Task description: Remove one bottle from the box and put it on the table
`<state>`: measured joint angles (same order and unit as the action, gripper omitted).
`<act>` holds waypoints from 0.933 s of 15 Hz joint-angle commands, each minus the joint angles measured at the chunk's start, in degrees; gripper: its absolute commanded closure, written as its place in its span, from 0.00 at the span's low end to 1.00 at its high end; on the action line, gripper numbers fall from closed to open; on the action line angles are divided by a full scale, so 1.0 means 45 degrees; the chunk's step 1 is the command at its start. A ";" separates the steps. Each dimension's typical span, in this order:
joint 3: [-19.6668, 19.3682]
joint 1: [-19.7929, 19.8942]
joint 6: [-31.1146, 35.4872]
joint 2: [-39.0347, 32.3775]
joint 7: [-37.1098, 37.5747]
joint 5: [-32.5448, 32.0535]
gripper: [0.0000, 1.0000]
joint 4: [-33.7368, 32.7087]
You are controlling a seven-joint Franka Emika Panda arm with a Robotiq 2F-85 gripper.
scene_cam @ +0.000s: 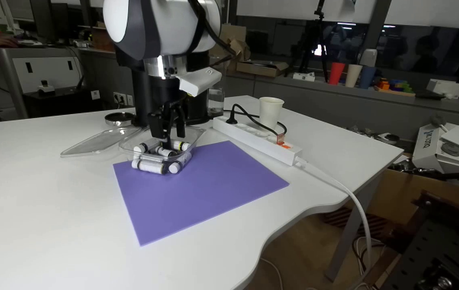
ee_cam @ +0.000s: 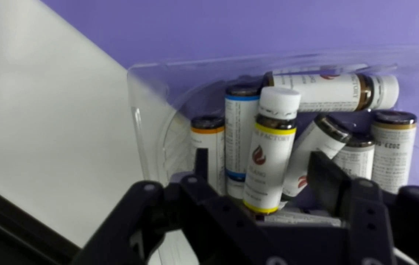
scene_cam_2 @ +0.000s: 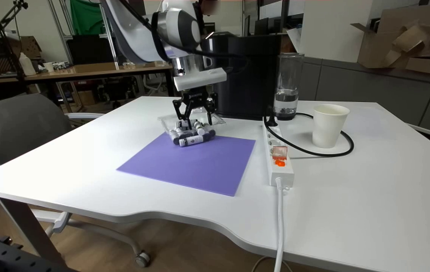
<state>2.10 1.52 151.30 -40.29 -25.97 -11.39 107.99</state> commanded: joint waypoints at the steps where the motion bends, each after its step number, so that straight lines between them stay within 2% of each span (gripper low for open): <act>1: 0.0075 0.0063 -0.0090 -0.0139 0.0264 -0.0189 0.60 -0.0357; 6: 0.0240 0.0208 -0.0326 -0.0076 0.0121 -0.0039 0.94 -0.0300; 7: 0.0241 0.0183 -0.0384 0.0046 0.0163 -0.0051 0.96 -0.0186; 8: 0.0313 0.0201 -0.0522 0.0189 0.0149 0.0001 0.93 -0.0052; 14: -0.0206 -0.0556 -0.0524 0.1629 0.0906 -0.0626 0.93 0.1277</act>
<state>2.42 0.78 149.90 -38.37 -25.49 -11.76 109.32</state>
